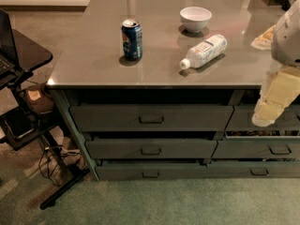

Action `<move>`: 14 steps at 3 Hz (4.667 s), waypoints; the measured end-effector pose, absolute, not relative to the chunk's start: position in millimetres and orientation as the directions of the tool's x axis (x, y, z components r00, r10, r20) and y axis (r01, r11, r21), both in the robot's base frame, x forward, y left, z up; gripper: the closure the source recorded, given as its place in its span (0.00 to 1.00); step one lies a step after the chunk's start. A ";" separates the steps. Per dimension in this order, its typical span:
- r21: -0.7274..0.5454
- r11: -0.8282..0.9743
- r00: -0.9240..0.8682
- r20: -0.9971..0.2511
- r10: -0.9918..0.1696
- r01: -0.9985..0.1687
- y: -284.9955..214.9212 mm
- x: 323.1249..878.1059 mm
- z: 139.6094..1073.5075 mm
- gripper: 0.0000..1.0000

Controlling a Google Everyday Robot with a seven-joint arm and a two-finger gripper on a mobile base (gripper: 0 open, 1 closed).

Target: Open bottom drawer

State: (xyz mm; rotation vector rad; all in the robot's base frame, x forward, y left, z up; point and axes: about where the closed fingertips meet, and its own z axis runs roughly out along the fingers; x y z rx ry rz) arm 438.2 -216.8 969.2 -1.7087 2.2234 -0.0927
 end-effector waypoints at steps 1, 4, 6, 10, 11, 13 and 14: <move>-0.198 0.296 -0.233 -0.289 -0.929 -0.934 -216.3 435.2 914.9 0.00; 0.058 0.454 -0.446 -0.331 -0.832 -0.889 -238.4 417.9 638.0 0.00; 0.177 0.497 -0.528 -0.287 -0.799 -0.849 -248.8 406.8 543.9 0.00; 0.246 0.431 -0.495 -0.482 -0.723 -0.868 -159.5 389.4 423.4 0.00; 0.190 0.475 -0.488 -0.583 -0.650 -0.859 -139.8 420.6 414.8 0.00; 0.195 0.535 -0.521 -0.635 -0.570 -0.822 -138.3 472.5 411.4 0.00; 0.207 0.547 -0.532 -0.650 -0.543 -0.811 -145.5 486.5 387.9 0.00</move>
Offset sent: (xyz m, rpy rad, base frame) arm -0.0178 -0.0002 -0.3013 0.2259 0.1980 -0.1124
